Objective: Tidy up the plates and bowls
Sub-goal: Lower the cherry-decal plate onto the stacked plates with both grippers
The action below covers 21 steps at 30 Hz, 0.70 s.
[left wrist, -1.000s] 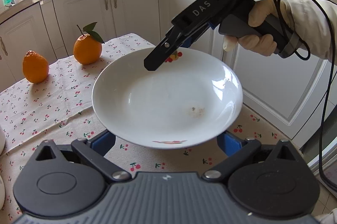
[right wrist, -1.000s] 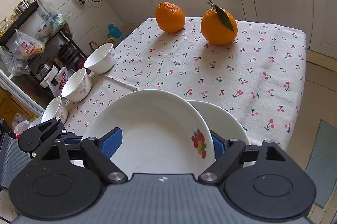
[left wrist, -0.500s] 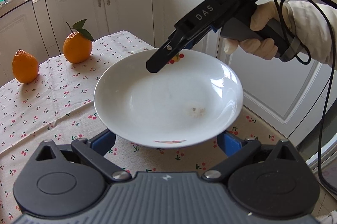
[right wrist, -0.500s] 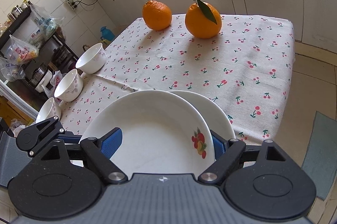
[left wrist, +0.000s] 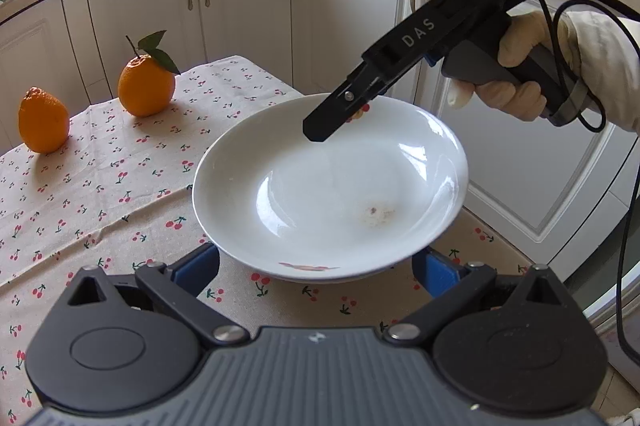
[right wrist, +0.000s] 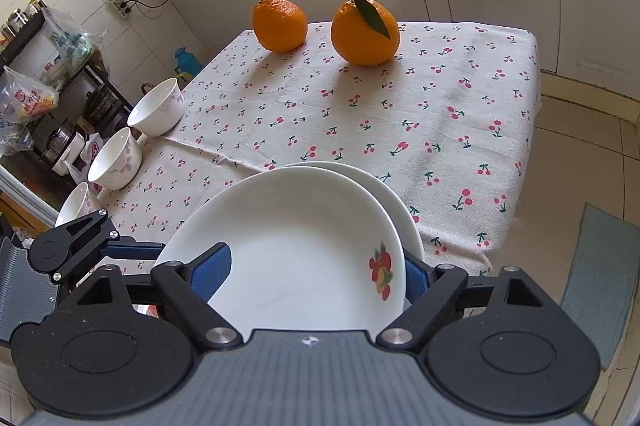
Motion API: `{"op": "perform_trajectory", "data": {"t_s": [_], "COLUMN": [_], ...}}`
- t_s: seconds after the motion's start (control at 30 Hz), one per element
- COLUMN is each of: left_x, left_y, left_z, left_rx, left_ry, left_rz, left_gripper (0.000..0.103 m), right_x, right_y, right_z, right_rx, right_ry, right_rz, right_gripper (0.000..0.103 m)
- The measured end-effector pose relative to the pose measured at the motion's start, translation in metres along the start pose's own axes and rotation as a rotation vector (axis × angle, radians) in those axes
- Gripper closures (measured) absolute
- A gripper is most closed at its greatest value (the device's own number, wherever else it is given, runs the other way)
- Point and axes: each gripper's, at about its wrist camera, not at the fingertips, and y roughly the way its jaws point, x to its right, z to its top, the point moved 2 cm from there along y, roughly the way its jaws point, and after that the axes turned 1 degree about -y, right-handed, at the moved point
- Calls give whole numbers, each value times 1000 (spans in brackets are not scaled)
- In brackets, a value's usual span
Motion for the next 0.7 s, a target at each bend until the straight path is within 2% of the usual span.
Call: {"op": "perform_trajectory", "data": {"t_s": [0.13, 0.7], "left_x": [1, -2], "left_y": [0, 7], "left_z": [2, -2], "left_rx": [20, 7], "left_ry": [7, 2], "left_rz": [-7, -12], "left_gripper": [1, 1], "right_x": [1, -10], "right_y": [-3, -10], "right_z": [-1, -3], "right_rx": [3, -22], "right_ry": [4, -8], "right_rz": [-14, -98], "right_gripper": [13, 7]}}
